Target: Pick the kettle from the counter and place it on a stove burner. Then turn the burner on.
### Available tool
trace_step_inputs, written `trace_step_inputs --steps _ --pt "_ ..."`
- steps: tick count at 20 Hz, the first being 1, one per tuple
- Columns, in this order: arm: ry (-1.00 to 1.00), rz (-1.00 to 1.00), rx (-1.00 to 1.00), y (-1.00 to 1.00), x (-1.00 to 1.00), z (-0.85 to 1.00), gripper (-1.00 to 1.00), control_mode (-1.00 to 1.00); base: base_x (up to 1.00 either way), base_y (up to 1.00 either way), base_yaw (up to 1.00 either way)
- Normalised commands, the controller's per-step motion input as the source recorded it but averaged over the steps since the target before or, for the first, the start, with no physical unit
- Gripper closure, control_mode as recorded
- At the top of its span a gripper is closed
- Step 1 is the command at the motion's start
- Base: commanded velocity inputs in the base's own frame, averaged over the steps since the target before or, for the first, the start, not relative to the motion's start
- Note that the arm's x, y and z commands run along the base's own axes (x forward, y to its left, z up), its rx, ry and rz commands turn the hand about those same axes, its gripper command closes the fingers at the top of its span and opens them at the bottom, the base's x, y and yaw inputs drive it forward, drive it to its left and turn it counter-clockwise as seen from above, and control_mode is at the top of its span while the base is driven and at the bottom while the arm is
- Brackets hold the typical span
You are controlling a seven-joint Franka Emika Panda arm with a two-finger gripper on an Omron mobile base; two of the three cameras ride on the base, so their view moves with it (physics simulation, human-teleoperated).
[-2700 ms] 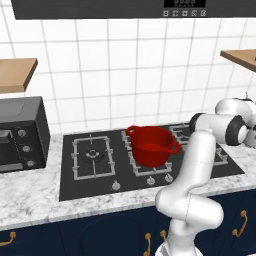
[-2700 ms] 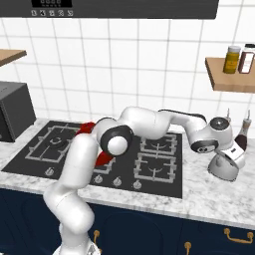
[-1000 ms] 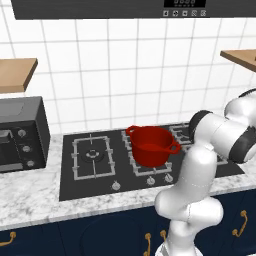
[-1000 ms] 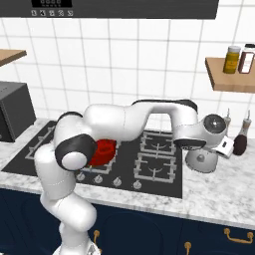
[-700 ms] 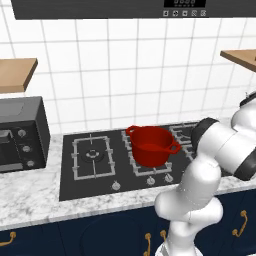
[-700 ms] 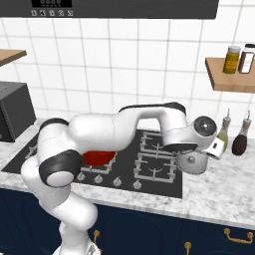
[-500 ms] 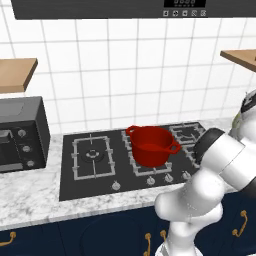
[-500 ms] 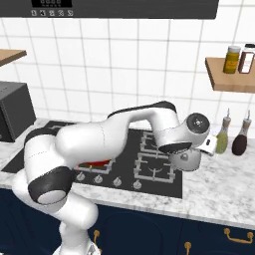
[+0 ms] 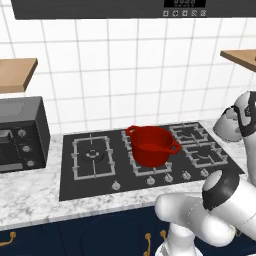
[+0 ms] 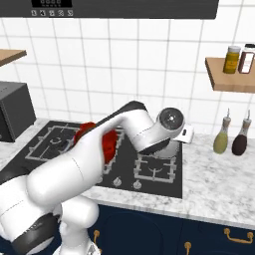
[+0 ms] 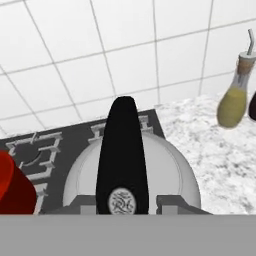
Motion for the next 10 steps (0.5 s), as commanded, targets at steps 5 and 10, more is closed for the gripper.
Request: trace_step_inputs --steps 5,10 --pt "0.0 0.06 0.0 0.6 0.0 0.75 1.0 -1.0 0.0 0.0 0.0" --pt "-0.01 0.08 0.0 0.72 0.0 0.37 1.0 -1.0 0.0 0.0 0.0"
